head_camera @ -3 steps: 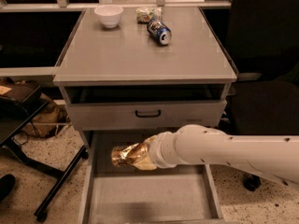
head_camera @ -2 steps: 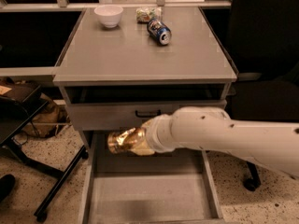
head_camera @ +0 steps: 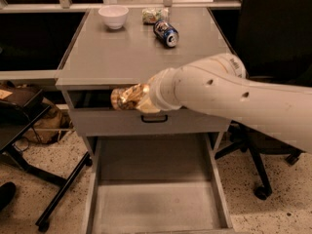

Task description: Pick orange can from middle drawer and place on counter

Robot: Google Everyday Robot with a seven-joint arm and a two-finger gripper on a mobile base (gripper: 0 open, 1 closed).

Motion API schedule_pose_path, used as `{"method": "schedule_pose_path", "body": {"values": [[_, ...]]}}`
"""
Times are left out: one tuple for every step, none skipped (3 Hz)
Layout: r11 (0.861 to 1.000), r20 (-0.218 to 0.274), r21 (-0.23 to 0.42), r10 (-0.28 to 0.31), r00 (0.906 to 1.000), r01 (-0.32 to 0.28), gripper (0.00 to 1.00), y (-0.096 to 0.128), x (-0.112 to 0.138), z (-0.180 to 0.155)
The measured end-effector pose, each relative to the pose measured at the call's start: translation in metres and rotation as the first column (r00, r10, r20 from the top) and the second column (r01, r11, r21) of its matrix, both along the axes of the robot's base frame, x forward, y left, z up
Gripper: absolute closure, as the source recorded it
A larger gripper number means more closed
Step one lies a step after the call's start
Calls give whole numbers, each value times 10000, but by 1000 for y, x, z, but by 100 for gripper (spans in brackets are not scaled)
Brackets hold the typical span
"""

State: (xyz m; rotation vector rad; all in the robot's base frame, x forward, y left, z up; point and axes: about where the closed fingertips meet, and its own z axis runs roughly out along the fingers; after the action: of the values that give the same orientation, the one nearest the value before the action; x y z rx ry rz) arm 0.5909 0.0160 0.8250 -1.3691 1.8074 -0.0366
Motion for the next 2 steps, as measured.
{"method": "schedule_pose_path", "body": {"values": [[9990,379,-426,145,9992,-129,100,-4,5,4],[9990,377,-426,146,9992,-130,100,-4,5,4]]}}
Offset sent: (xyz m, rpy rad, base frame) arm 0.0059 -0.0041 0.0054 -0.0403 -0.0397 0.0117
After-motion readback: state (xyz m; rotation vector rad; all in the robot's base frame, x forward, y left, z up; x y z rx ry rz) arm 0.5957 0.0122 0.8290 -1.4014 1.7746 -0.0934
